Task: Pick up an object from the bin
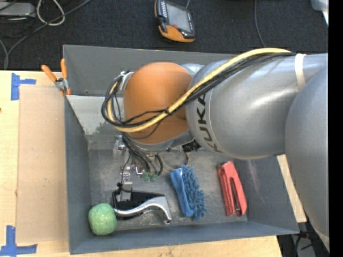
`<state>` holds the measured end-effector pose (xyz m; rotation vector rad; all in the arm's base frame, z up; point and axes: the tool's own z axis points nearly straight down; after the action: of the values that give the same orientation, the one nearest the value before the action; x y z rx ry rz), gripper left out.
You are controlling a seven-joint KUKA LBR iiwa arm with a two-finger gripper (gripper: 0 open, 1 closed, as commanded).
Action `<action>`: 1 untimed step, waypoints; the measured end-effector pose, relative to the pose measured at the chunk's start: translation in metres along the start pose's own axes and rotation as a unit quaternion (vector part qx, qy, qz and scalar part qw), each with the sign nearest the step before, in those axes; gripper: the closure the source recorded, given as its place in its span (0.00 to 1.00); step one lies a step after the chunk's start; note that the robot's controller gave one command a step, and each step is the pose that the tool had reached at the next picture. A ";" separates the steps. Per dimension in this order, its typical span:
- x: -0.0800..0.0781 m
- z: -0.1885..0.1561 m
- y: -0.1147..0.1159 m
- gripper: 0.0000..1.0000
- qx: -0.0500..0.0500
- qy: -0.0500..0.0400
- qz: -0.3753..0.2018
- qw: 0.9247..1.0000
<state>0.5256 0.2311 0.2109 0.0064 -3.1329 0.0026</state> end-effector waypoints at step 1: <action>-0.002 -0.005 -0.002 0.00 -0.001 -0.003 0.003 1.000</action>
Offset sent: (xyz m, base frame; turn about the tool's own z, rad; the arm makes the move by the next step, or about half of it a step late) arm -0.0228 -0.0753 -0.1409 -0.3551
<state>0.5273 0.2292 0.2156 -0.0044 -3.1399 0.0000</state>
